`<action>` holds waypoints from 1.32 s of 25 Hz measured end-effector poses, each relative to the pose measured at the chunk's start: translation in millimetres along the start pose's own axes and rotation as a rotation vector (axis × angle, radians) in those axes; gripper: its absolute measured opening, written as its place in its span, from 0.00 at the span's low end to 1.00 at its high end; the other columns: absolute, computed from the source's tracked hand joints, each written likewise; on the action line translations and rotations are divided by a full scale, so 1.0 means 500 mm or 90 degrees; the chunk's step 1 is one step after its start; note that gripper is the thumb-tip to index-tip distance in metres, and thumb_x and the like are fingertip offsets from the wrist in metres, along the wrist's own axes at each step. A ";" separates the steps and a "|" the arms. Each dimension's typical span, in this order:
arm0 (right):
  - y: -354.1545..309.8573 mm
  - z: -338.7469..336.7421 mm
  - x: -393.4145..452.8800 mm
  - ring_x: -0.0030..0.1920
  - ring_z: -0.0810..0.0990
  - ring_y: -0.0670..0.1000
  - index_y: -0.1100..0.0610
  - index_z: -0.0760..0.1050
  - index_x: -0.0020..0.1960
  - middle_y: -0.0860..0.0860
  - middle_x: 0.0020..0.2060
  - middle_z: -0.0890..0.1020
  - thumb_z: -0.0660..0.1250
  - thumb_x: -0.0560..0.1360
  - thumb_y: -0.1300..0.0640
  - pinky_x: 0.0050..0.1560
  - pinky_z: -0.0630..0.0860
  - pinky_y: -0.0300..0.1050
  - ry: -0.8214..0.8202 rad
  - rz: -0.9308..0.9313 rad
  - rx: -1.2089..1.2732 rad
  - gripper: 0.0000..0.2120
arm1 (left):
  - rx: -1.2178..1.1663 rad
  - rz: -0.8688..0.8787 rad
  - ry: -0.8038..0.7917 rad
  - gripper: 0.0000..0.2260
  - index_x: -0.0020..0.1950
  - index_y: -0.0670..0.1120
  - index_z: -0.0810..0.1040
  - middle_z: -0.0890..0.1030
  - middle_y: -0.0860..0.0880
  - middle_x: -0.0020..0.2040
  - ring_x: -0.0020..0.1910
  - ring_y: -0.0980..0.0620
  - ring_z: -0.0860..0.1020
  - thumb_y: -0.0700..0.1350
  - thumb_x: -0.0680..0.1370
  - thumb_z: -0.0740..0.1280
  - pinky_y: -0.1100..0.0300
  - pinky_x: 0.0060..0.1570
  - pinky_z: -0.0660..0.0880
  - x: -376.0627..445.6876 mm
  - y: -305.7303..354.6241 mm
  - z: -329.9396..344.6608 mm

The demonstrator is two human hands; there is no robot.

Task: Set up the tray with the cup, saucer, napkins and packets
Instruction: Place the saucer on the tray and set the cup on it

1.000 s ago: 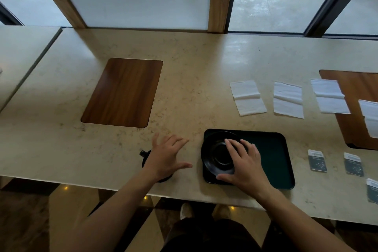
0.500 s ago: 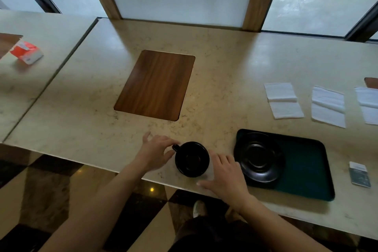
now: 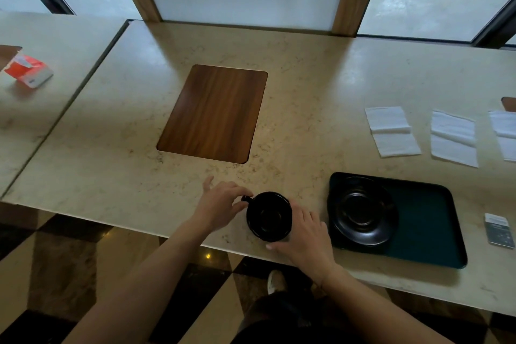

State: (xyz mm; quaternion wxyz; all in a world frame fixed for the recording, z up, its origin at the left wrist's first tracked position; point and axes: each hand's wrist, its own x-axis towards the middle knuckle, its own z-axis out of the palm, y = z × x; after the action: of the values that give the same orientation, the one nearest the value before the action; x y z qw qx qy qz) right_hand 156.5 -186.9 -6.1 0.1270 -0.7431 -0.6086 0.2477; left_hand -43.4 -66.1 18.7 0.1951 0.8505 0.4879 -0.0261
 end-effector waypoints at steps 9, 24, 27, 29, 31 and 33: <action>0.002 -0.014 0.007 0.63 0.67 0.46 0.43 0.53 0.72 0.42 0.65 0.71 0.68 0.57 0.30 0.59 0.64 0.46 -0.034 -0.013 0.056 0.50 | -0.002 0.003 -0.019 0.09 0.59 0.61 0.76 0.77 0.58 0.59 0.64 0.56 0.72 0.54 0.79 0.63 0.41 0.72 0.42 0.002 -0.001 0.002; 0.126 -0.178 0.014 0.56 0.59 0.41 0.39 0.56 0.70 0.39 0.57 0.75 0.67 0.53 0.28 0.53 0.65 0.47 0.049 -0.009 0.029 0.48 | -0.022 0.122 0.024 0.09 0.59 0.56 0.76 0.78 0.56 0.57 0.61 0.54 0.72 0.54 0.80 0.61 0.41 0.72 0.51 0.082 0.160 -0.044; 0.173 -0.232 0.003 0.52 0.57 0.38 0.34 0.56 0.66 0.22 0.53 0.64 0.69 0.50 0.31 0.52 0.66 0.48 0.062 0.003 0.039 0.47 | -0.009 0.151 0.016 0.10 0.60 0.56 0.75 0.78 0.56 0.56 0.61 0.54 0.72 0.55 0.80 0.60 0.41 0.70 0.54 0.112 0.222 -0.041; 0.203 -0.266 -0.002 0.48 0.54 0.36 0.32 0.54 0.64 0.14 0.51 0.54 0.70 0.48 0.33 0.50 0.67 0.49 0.073 0.004 0.054 0.46 | -0.009 0.157 0.022 0.10 0.59 0.56 0.75 0.78 0.56 0.56 0.60 0.55 0.73 0.55 0.80 0.60 0.42 0.71 0.52 0.133 0.262 -0.033; 0.232 -0.294 -0.002 0.48 0.54 0.36 0.31 0.54 0.62 0.13 0.50 0.54 0.70 0.48 0.34 0.53 0.69 0.52 0.063 0.001 0.064 0.46 | -0.011 0.155 0.022 0.10 0.59 0.58 0.75 0.78 0.57 0.56 0.59 0.55 0.73 0.56 0.80 0.60 0.43 0.71 0.51 0.149 0.295 -0.019; 0.262 -0.314 0.000 0.49 0.54 0.37 0.29 0.54 0.62 0.16 0.46 0.59 0.71 0.49 0.35 0.55 0.69 0.53 0.037 0.001 0.070 0.45 | -0.003 0.150 0.021 0.10 0.59 0.59 0.74 0.78 0.58 0.55 0.58 0.55 0.74 0.57 0.80 0.60 0.43 0.70 0.51 0.161 0.320 -0.003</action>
State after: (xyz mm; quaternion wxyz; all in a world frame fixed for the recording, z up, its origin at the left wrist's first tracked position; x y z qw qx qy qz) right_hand 349.0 -198.8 62.4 0.1847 -0.7422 -0.5898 0.2591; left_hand 132.8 -71.5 50.1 0.1907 0.9019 0.3875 0.0124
